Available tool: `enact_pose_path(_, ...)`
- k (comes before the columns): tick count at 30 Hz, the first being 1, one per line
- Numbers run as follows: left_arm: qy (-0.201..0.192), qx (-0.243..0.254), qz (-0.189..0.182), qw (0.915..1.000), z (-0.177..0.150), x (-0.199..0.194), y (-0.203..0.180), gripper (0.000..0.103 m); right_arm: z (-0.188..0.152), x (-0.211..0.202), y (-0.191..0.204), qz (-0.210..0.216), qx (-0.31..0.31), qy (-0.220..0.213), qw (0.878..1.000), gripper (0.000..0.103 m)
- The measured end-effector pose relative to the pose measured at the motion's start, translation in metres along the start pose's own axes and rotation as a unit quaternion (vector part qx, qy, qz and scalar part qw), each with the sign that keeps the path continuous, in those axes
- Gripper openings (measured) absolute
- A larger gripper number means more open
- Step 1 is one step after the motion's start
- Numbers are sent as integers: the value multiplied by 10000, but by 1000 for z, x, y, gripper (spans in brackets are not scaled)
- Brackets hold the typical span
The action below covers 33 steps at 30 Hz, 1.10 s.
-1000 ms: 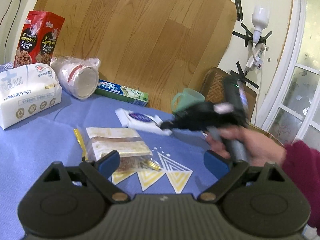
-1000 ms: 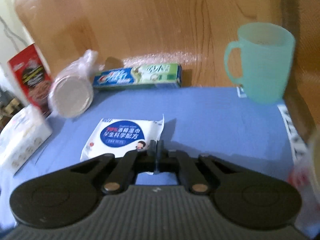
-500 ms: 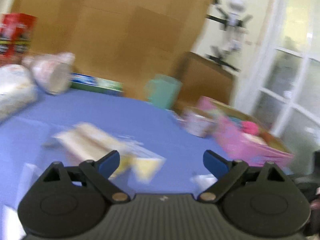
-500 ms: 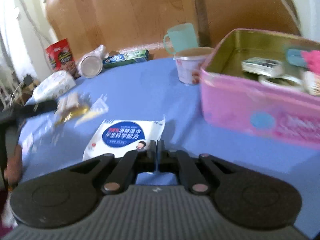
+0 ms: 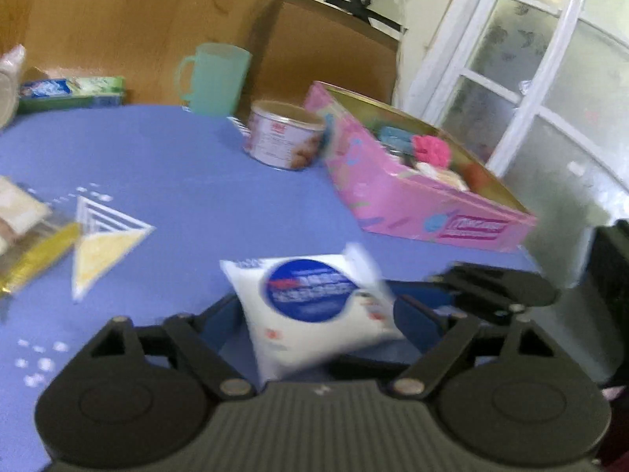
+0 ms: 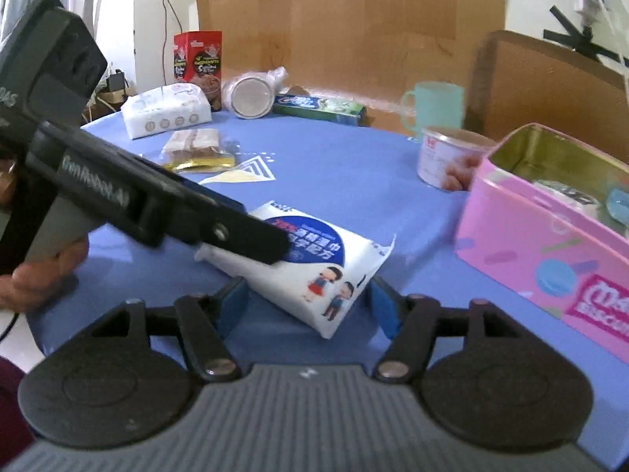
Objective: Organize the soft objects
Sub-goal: 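Carry the wet-wipes pack into the pink tin and release it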
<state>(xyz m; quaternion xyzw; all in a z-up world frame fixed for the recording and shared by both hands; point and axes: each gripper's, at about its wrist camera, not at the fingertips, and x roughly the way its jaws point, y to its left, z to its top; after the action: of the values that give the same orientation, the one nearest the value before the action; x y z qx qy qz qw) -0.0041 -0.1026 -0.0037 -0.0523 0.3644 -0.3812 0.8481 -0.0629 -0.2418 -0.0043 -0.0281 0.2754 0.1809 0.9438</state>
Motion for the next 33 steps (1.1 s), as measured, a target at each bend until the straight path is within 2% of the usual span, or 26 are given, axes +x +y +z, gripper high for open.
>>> enact_pose_path(2, -72, 93, 63, 9999, 3, -3, -5, 87, 1, 1, 5, -91, -130, -112, 9998, 61)
enact_pose_path(5, -349, 197, -56, 9992, 20, -13, -12, 87, 0, -9, 6, -290, -175, -426, 9985, 59)
enact_pose_path(8, -609, 549, -167, 9965, 41, -18, -32, 87, 4, -26, -3, -506, -40, -828, 9953, 56)
enact_pose_path(15, -777, 1344, -616, 9860, 91, 25, -93, 87, 13, -67, -47, -1392, 276, -1439, 9794, 56)
enact_pose_path(17, -784, 1520, -700, 9828, 102, 45, -109, 88, 13, -73, -63, -1731, 400, -1521, 9723, 58)
enact_pose_path(19, -719, 1689, -664, 9808, 111, 70, -125, 96, 14, -75, -84, -2176, 638, -1590, 9609, 64)
enact_pose_path(21, -629, 1888, -335, 9794, 115, 96, -135, 97, 11, -69, -102, -2823, 702, -1598, 9433, 72)
enact_pose_path(22, -549, 1890, -178, 9803, 114, 107, -135, 95, 7, -65, -112, -3224, 732, -1491, 9319, 73)
enact_pose_path(23, -448, 1805, -123, 9825, 114, 114, -133, 92, 4, -65, -119, -3447, 877, -1415, 9238, 72)
enact_pose_path(26, -352, 1404, -449, 9885, 107, 111, -118, 91, -9, -80, -131, -3130, 1459, -1691, 9231, 72)
enact_pose_path(29, -463, 1451, -305, 9879, 98, 98, -110, 91, -18, -80, -129, -3238, 1420, -1679, 9202, 72)
enact_pose_path(33, -580, 1379, -388, 9880, 78, 67, -92, 91, -17, -85, -122, -3068, 1595, -1833, 9203, 71)
